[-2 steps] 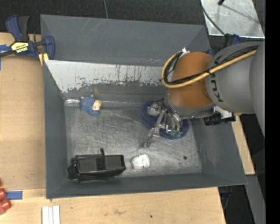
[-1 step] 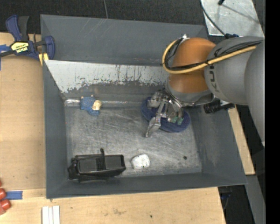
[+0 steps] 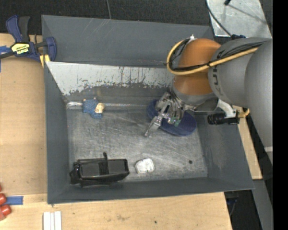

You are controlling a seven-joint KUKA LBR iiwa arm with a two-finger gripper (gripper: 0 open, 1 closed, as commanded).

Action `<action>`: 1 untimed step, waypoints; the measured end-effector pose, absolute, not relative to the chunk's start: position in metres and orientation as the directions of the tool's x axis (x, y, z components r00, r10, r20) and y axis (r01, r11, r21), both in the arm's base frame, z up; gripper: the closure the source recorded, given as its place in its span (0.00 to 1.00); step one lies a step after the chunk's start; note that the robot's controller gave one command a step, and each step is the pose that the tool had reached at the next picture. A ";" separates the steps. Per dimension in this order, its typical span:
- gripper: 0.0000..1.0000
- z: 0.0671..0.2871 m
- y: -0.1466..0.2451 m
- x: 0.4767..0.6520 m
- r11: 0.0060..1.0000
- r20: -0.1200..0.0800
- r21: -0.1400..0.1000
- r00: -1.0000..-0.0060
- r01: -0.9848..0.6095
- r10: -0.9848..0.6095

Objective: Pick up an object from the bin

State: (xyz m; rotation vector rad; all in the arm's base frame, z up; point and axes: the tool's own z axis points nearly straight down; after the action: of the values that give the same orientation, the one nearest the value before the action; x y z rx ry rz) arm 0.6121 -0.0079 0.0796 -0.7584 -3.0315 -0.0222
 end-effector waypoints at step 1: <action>1.00 0.085 -0.015 0.620 0.878 -0.018 0.017 -0.877 0.479 0.479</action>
Offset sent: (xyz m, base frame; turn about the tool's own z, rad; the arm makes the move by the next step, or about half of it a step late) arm 0.0000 0.0000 0.0000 0.0000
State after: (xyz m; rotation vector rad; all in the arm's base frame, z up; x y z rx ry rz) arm 0.6197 -0.0154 0.0845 -0.7824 -3.0645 -0.0185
